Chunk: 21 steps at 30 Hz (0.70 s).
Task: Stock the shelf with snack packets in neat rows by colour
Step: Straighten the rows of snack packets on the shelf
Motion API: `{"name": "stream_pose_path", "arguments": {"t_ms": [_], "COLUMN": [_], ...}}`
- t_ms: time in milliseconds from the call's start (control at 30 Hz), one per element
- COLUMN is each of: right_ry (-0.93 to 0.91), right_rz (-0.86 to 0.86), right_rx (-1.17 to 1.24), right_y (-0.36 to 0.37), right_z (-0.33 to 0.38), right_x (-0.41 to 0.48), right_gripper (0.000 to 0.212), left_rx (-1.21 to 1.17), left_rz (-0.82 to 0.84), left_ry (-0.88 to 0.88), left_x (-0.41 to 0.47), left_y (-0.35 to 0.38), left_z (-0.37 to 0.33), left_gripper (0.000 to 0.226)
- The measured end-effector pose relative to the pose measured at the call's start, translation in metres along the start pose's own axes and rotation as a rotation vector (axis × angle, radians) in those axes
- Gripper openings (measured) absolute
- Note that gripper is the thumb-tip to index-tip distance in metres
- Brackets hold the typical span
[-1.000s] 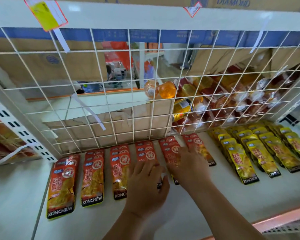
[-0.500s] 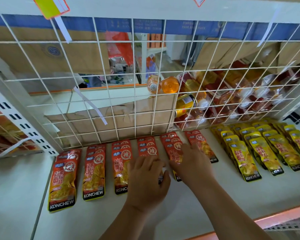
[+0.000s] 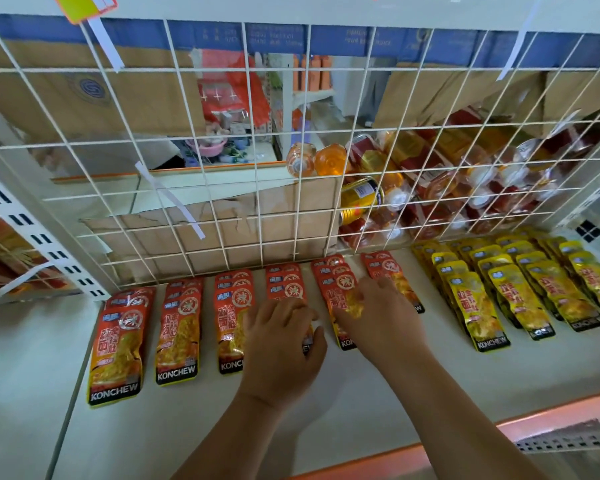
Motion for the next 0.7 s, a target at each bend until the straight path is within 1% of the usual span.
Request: {"name": "stream_pose_path", "arguments": {"t_ms": [200,300,433,533,633,700], "right_ry": [-0.071,-0.133,-0.228,-0.333,-0.429,-0.497], "right_rz": [-0.009,-0.023,0.022,0.027,0.042,0.024], "right_rx": [0.074,0.096,0.155,0.184,0.209,0.205], "right_y": [-0.020,-0.031,-0.041,-0.052,-0.068,-0.082], "right_z": [-0.007,-0.013,-0.023,-0.027,-0.023,-0.016], "right_x": [-0.006,-0.008,-0.012,-0.016,-0.024,-0.028], "right_gripper": [0.027,0.025,0.023,0.029,0.019,0.018], "left_rx": [0.068,0.123,0.169,0.199,0.236,0.285], "left_rz": [-0.016,-0.041,-0.034,-0.034,-0.029,-0.030], "left_ry": [0.024,0.023,-0.048,-0.134,-0.230,-0.271], "left_x": [0.000,-0.004,-0.015,-0.018,-0.018,-0.018], "left_y": [-0.002,-0.003,-0.007,-0.019,-0.040,-0.060], "left_z": [-0.004,-0.009,-0.024,-0.044,-0.066,-0.077], "left_gripper": [0.024,0.027,0.034,0.041,0.049,0.056]}}
Point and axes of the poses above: each hand's wrist, its own x-axis towards the middle knuckle, its own y-axis out of the palm, z = x × y, the point moved 4 cm from there along x, towards the middle knuckle, and after that the axes turned 3 degrees about -z, right-handed, at the moved point
